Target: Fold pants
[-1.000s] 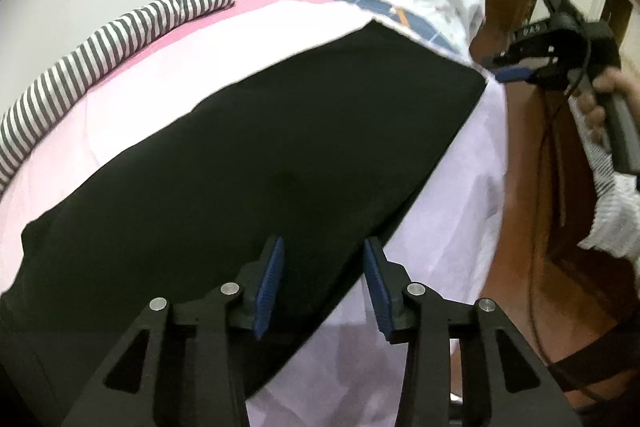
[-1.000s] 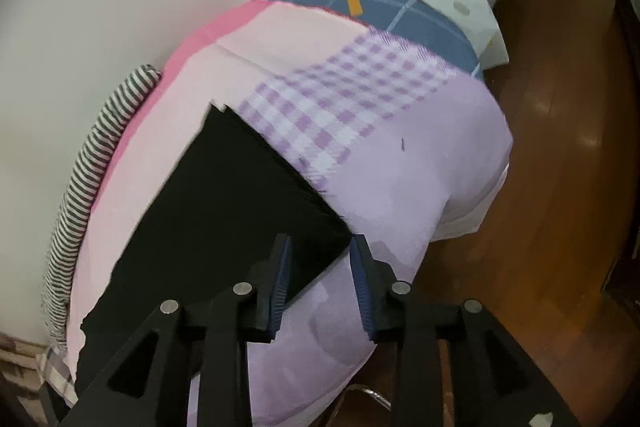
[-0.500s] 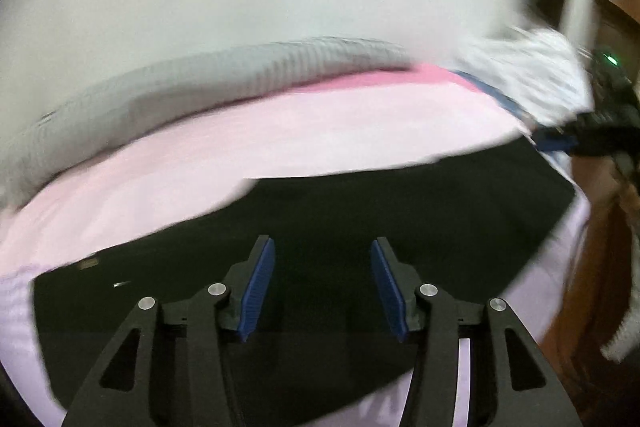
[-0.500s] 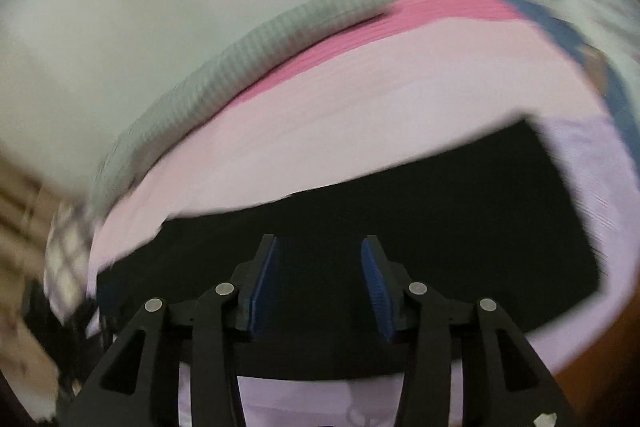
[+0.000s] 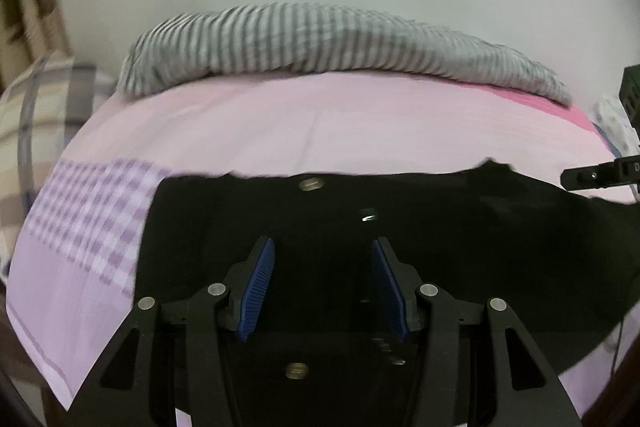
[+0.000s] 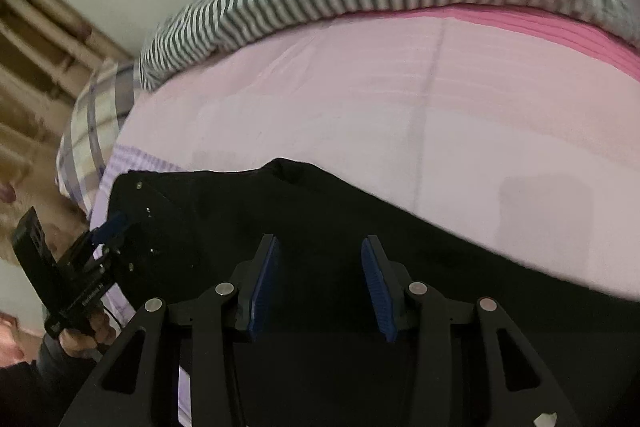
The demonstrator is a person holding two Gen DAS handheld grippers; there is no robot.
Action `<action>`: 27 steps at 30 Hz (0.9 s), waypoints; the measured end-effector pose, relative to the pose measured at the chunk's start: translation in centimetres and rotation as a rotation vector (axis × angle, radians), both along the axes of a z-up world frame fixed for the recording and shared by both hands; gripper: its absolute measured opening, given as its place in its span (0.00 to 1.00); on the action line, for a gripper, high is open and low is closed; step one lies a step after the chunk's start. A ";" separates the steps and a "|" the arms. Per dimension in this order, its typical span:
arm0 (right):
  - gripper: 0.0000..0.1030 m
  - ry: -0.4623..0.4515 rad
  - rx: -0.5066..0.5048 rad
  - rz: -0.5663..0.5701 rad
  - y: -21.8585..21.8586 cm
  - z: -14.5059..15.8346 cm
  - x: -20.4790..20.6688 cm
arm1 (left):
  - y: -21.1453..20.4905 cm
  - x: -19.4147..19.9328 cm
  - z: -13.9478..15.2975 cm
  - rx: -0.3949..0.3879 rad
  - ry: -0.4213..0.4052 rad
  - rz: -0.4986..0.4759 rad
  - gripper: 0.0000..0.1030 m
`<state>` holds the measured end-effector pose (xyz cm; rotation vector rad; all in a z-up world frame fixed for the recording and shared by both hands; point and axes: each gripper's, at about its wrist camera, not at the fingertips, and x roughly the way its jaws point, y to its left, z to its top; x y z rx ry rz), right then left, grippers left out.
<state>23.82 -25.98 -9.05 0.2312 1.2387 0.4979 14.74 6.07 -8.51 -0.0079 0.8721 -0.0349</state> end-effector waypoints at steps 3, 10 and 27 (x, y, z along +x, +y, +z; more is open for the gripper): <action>0.41 0.054 0.025 0.052 1.4 -1.2 2.2 | 1.1 0.1 -0.9 -0.044 0.016 0.007 0.50; 0.42 0.081 0.043 0.131 3.4 -3.2 4.9 | 0.8 -0.1 -1.4 -0.010 -0.003 -0.009 0.50; 0.04 0.005 0.026 0.125 6.7 -3.4 7.1 | 1.0 -0.6 -1.4 0.001 0.009 -0.045 0.50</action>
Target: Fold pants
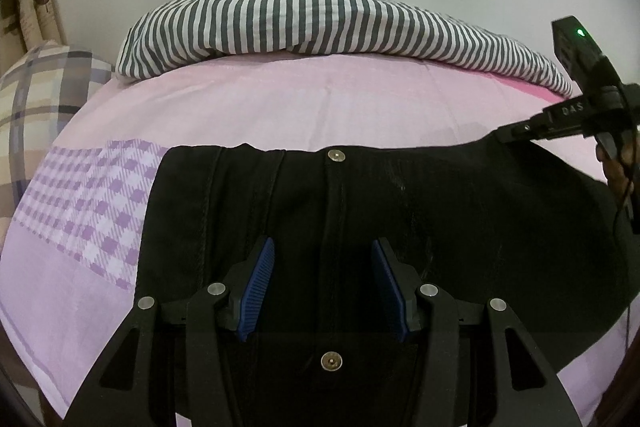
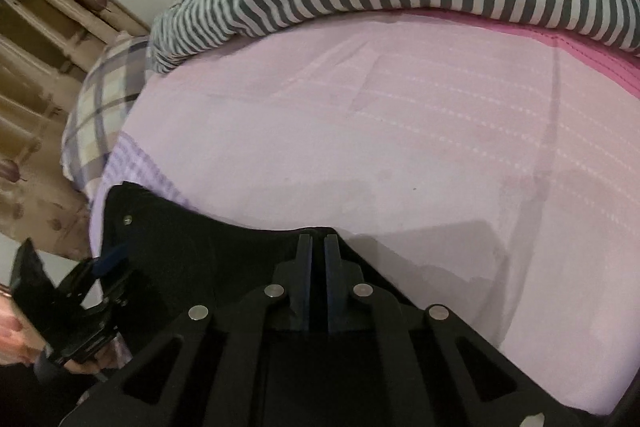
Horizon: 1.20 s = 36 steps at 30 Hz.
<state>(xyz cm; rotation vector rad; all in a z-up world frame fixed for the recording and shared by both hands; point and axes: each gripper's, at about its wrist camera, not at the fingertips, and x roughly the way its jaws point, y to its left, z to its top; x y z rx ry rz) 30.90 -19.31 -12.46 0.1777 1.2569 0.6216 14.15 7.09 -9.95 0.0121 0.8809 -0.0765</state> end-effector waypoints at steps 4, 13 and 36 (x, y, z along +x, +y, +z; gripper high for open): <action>0.12 -0.020 -0.014 -0.016 0.1 0.0 0.0 | 0.0 -0.2 -0.3 0.007 0.004 -0.011 0.50; 0.21 -0.102 0.015 -0.173 -5.4 5.1 -4.0 | -1.0 -1.3 1.5 -0.012 -0.009 -0.020 0.50; 0.29 -0.051 0.028 -0.453 -12.4 2.1 -9.7 | -7.8 -4.5 0.4 0.044 0.093 -0.243 0.55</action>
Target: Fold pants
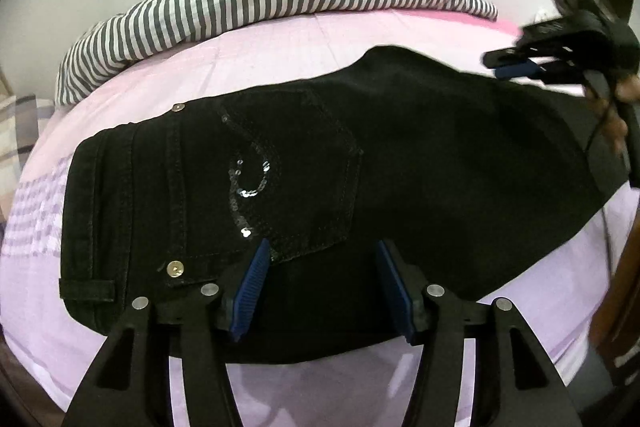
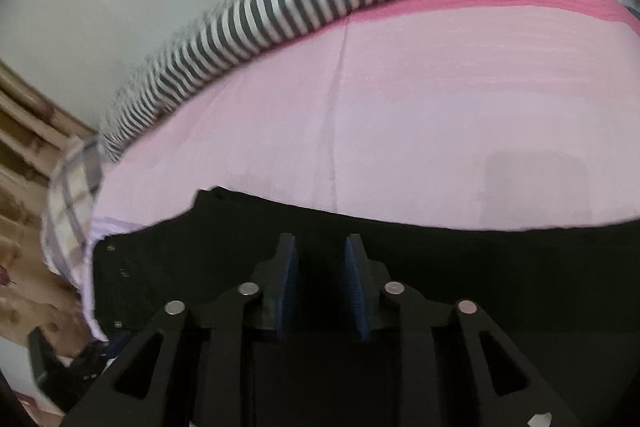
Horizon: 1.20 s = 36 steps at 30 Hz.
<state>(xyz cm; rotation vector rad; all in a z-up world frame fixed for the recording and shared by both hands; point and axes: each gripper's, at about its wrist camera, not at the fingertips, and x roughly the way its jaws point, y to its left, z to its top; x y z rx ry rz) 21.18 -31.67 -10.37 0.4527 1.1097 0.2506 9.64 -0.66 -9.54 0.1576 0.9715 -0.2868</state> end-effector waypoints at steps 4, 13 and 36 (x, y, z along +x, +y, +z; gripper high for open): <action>0.35 -0.039 0.058 -0.108 -4.6 2.5 -4.3 | -1.1 -0.5 1.2 -0.028 -0.032 -0.013 0.55; 0.36 -0.028 0.085 -0.512 -18.8 3.6 -18.1 | -6.9 -0.6 2.3 -0.088 -0.049 -0.137 0.56; 0.34 -0.018 0.232 -0.854 -29.9 -2.9 -27.0 | -16.3 -0.4 0.5 -0.072 0.045 -0.278 0.56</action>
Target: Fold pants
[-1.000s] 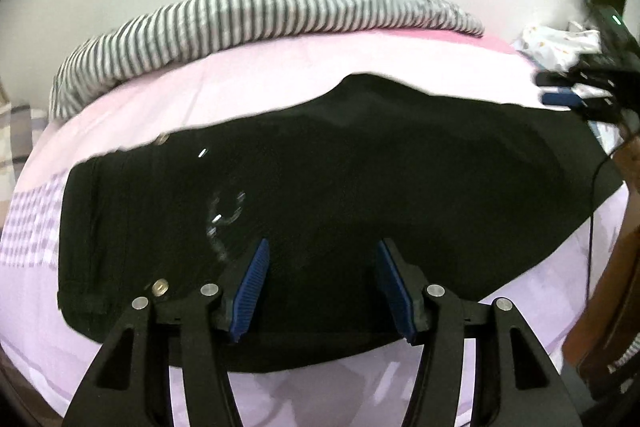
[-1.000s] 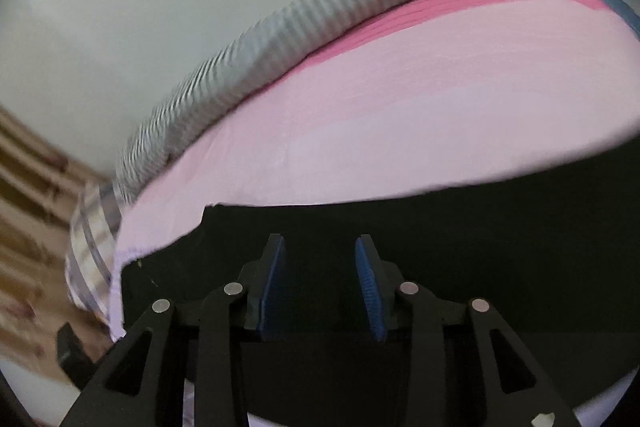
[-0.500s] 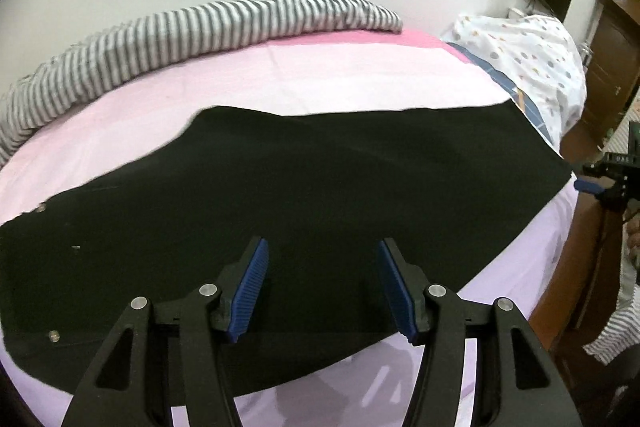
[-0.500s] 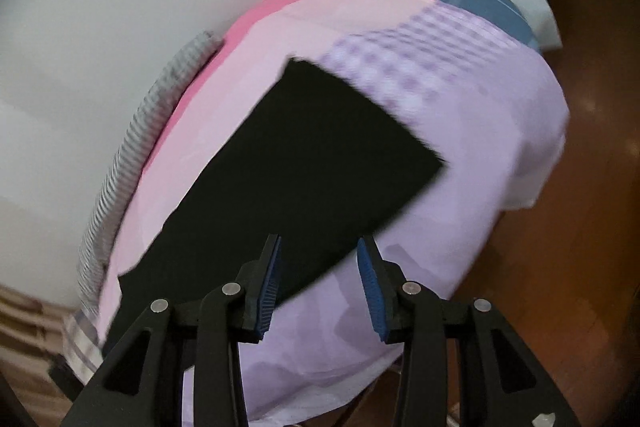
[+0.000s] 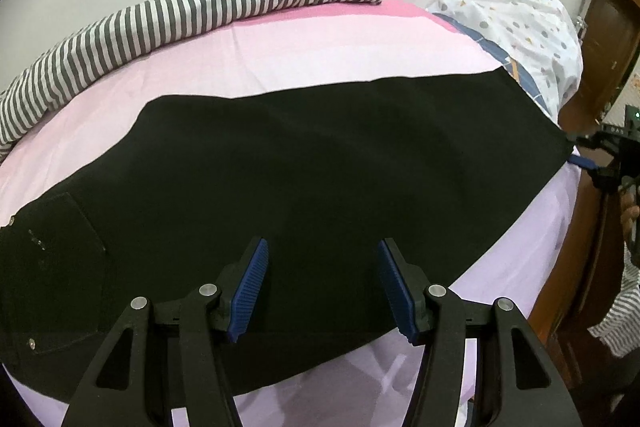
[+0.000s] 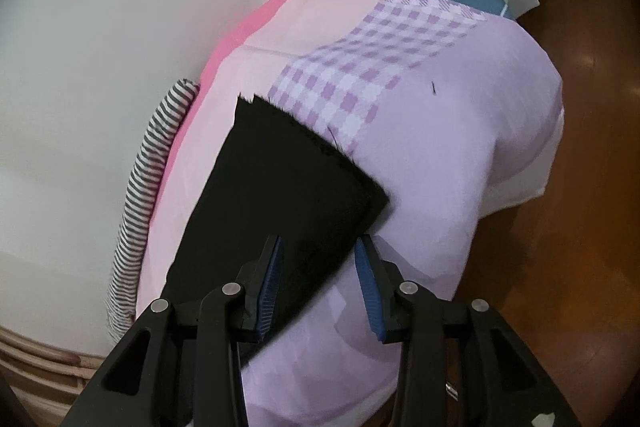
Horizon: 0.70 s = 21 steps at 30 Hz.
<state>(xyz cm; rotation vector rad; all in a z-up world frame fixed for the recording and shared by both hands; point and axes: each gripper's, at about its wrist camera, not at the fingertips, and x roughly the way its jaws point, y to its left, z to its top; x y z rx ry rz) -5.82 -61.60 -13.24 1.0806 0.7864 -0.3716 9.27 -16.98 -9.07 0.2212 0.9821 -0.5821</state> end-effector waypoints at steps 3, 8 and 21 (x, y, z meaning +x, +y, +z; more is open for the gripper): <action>0.34 -0.022 -0.009 -0.012 -0.7 -0.2 0.5 | -0.2 0.0 -0.4 0.015 0.006 -0.001 0.56; 0.31 -0.048 -0.025 -0.013 -1.4 -0.5 1.2 | -0.4 0.3 -1.5 0.033 0.036 0.007 0.56; 0.09 -0.143 0.057 0.076 1.2 2.7 3.1 | -0.5 0.6 -2.0 0.028 0.007 0.003 0.61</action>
